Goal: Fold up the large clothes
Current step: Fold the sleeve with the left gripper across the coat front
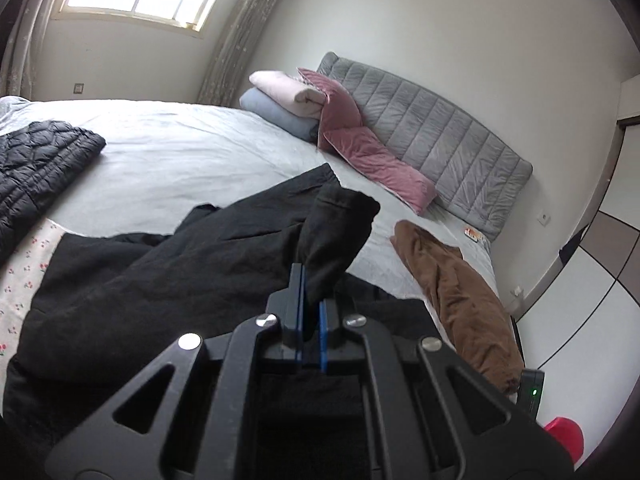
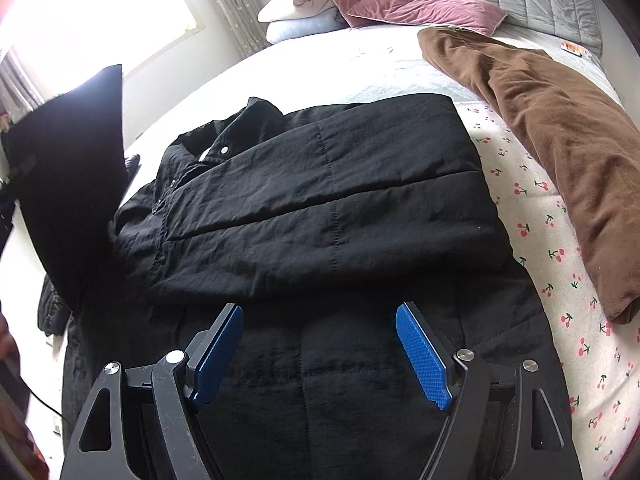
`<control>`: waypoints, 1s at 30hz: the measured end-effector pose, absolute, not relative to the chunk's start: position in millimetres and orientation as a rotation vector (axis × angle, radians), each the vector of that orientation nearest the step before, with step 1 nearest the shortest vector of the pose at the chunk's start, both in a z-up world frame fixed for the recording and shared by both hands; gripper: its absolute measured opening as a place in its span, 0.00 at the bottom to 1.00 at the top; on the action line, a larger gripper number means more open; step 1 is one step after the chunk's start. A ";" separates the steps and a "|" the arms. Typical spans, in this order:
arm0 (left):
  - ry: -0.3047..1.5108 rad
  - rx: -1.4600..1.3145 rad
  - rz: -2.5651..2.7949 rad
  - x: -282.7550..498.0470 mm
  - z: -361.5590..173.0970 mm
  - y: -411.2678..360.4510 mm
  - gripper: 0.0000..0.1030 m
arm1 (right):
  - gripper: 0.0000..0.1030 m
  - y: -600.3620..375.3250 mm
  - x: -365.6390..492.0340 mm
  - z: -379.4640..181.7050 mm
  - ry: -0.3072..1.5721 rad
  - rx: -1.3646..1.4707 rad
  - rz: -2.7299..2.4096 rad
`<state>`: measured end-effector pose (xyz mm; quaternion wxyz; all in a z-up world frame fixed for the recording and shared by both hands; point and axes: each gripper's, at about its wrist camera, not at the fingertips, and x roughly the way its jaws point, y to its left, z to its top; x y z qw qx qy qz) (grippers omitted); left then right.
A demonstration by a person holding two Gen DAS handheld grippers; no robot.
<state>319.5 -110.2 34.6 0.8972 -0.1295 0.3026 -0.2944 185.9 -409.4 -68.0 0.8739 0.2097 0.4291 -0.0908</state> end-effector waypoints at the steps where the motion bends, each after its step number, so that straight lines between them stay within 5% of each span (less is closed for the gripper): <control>1: 0.690 -0.233 -0.641 319.0 20.7 -122.0 0.10 | 0.77 -412.8 185.1 -68.9 0.893 0.449 -0.191; 5: 0.947 -0.123 -0.731 310.3 -24.9 -142.3 0.28 | 0.77 -422.1 183.6 -74.8 0.883 0.487 -0.162; 10: 0.842 -0.085 -0.681 293.6 -0.7 -86.8 0.54 | 0.77 -424.6 183.3 -75.1 0.877 0.576 -0.079; 21: 0.879 -0.030 -0.415 368.2 -48.0 16.8 0.49 | 0.77 -345.9 271.1 -76.6 0.884 0.515 0.076; 24: 0.899 -0.034 -0.423 366.9 -70.8 15.8 0.48 | 0.32 -320.3 296.0 -96.7 0.937 0.437 0.037; 26: 0.888 -0.009 -0.429 363.0 -71.4 8.5 0.48 | 0.13 -309.4 298.2 -89.1 0.902 0.364 0.006; 30: 0.890 -0.055 -0.536 360.0 -56.2 1.7 0.55 | 0.09 -315.1 290.2 -63.1 0.778 0.261 -0.018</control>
